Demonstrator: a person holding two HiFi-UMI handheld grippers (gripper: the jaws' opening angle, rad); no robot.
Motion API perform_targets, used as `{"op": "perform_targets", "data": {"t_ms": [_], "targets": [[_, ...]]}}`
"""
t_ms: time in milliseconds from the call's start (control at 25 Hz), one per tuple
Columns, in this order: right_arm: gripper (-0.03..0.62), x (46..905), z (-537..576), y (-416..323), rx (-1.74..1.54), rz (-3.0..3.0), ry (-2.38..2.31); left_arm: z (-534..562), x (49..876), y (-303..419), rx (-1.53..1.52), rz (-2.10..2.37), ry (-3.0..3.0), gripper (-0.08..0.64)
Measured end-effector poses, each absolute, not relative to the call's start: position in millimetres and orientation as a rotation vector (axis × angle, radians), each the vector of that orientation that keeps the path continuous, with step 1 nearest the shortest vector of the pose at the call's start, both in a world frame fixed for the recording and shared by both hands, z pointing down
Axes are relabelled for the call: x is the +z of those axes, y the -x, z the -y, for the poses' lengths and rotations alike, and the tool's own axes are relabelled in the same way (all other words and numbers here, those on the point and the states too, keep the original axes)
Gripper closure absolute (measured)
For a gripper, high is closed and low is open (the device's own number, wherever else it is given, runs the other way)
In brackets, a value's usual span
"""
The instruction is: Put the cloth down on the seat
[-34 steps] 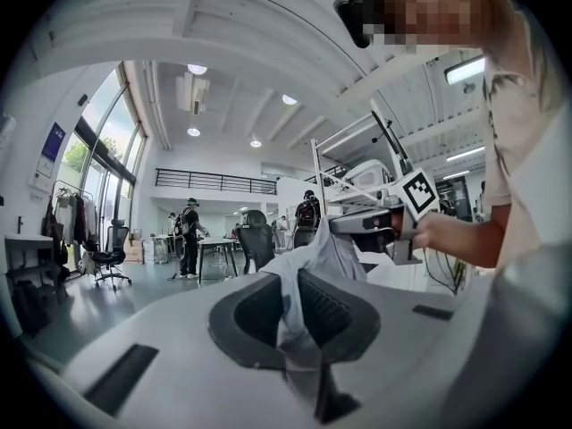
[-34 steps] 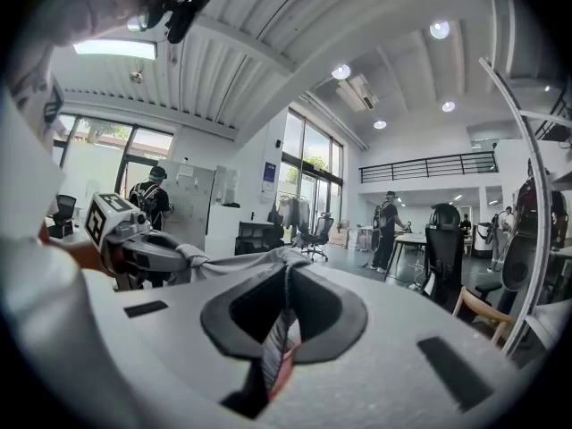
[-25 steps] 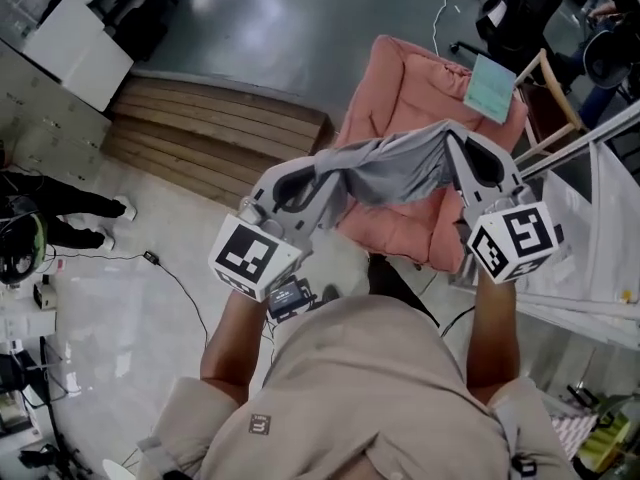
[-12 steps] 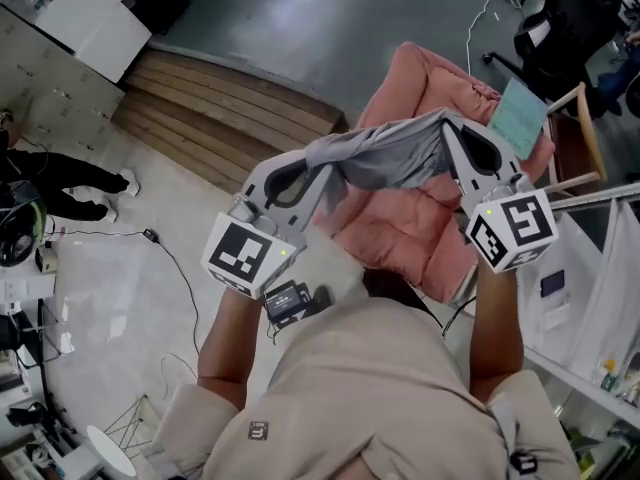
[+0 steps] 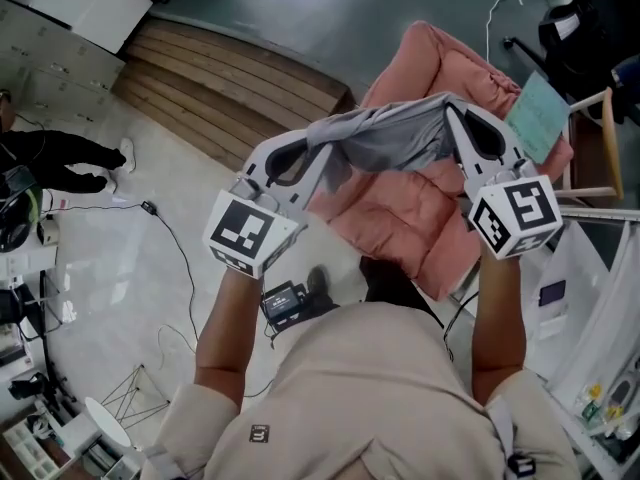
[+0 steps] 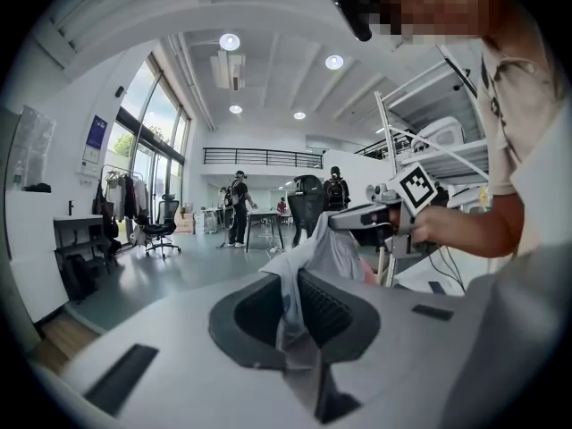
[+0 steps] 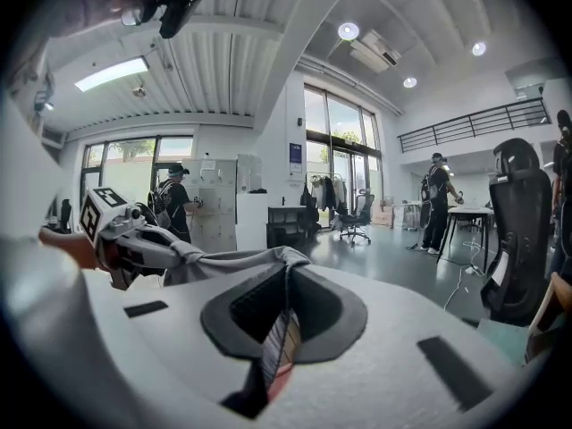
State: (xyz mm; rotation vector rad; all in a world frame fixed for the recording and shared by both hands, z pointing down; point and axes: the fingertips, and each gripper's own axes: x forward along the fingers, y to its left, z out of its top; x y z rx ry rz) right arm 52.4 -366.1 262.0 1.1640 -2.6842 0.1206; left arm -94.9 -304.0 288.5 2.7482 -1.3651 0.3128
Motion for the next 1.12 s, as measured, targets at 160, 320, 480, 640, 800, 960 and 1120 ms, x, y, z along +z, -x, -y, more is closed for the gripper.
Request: {"op": "perform_targets", "data": {"t_ms": [160,320,480,640,800,960,1120], "targets": [[0.588,280,384,-50,0.150,2.683,-1.147,320,308,97,0.346,1.360,-2.723,0.528],[0.588,294,400,-50,0.175,2.678,-1.147,336,326,97,0.372,1.349,-2.699,0.526],[0.588,315,419,-50,0.204,2.659,-1.162,356,343,97,0.412,1.324,-2.650,0.526],[0.588,341,440,-42,0.232,2.635,-1.158,376,368,106,0.432,1.307,-2.617,0.528],[0.588,370,460,-31,0.263,2.616,-1.147,396,397,118,0.450,1.292,-2.580,0.526],[0.588,396,478,-20,0.290,2.601,-1.131,413,424,129,0.456,1.282,-2.533,0.527],[0.588,425,493,-26,0.314,2.576,-1.133,428,455,123,0.457,1.264,-2.498,0.528]]}}
